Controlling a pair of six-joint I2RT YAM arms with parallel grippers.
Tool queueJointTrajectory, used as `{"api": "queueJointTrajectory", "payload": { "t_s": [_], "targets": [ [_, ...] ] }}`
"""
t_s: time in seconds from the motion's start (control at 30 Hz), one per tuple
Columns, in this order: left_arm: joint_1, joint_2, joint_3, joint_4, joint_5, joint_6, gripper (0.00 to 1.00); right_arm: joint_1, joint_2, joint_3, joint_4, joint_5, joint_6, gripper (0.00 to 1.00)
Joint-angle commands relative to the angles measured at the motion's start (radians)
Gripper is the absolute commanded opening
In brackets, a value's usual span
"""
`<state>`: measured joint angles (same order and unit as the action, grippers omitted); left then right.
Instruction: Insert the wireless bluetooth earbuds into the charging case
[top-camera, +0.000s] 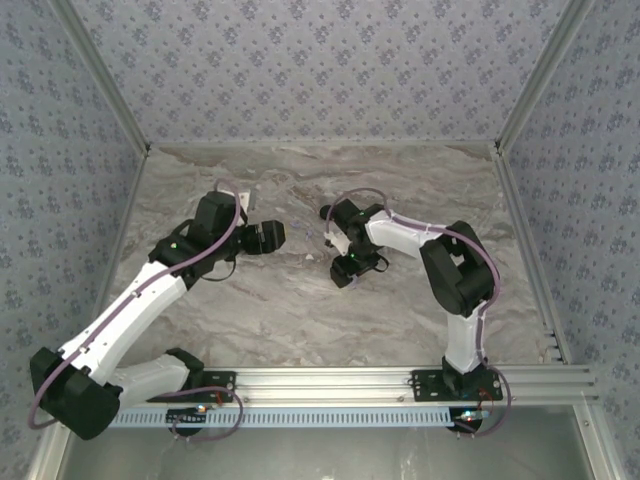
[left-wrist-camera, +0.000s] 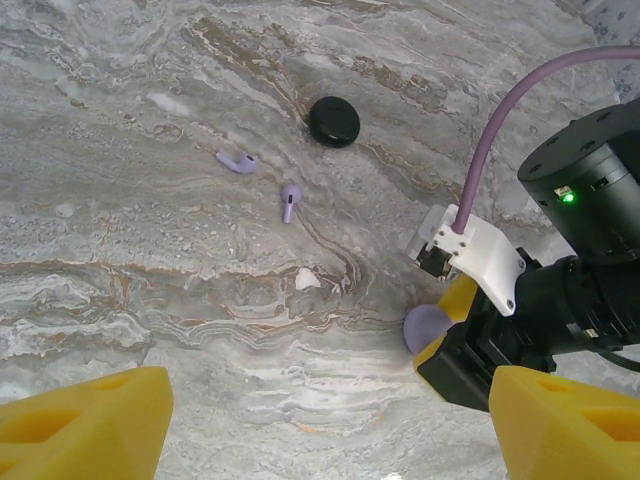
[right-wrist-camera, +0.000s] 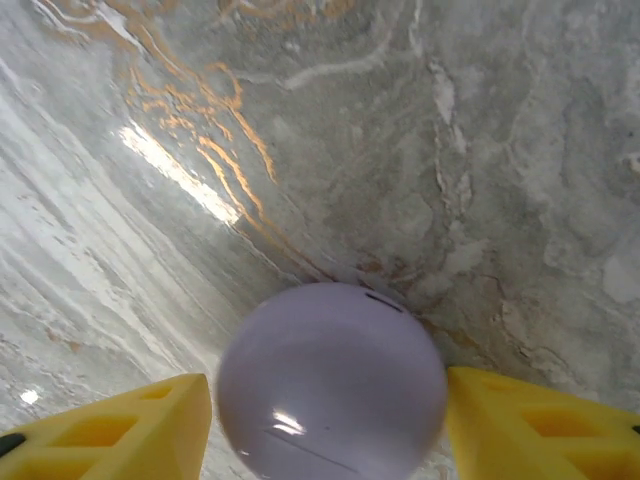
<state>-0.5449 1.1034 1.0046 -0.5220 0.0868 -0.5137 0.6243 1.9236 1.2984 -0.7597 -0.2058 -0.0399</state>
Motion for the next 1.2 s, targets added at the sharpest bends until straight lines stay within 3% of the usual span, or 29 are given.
{"api": "queueJointTrajectory", "payload": {
  "t_s": [0.0, 0.13, 0.3, 0.47, 0.77, 1.0, 1.17],
  "targets": [
    [0.004, 0.023, -0.004, 0.001, 0.034, 0.026, 0.82, -0.022, -0.074, -0.036, 0.049, -0.051, 0.032, 0.66],
    [-0.01, 0.093, -0.012, 0.03, 0.1, 0.032, 0.8, -0.075, -0.201, -0.145, 0.144, -0.114, 0.071, 0.66],
    [-0.097, 0.268, 0.015, 0.096, 0.128, 0.023, 0.65, -0.134, -0.343, -0.274, 0.202, -0.094, 0.136, 0.64],
    [-0.168, 0.497, 0.128, 0.11, 0.127, 0.039, 0.49, -0.149, -0.404, -0.374, 0.219, -0.063, 0.21, 0.53],
    [-0.213, 0.77, 0.302, 0.112, 0.128, 0.064, 0.29, -0.116, -0.351, -0.448, 0.327, -0.06, 0.337, 0.27],
    [-0.219, 0.873, 0.35, 0.135, 0.16, 0.058, 0.2, -0.106, -0.29, -0.436, 0.396, -0.055, 0.414, 0.2],
    [-0.224, 0.905, 0.352, 0.145, 0.175, 0.055, 0.2, -0.105, -0.249, -0.415, 0.423, -0.074, 0.426, 0.19]
  ]
}}
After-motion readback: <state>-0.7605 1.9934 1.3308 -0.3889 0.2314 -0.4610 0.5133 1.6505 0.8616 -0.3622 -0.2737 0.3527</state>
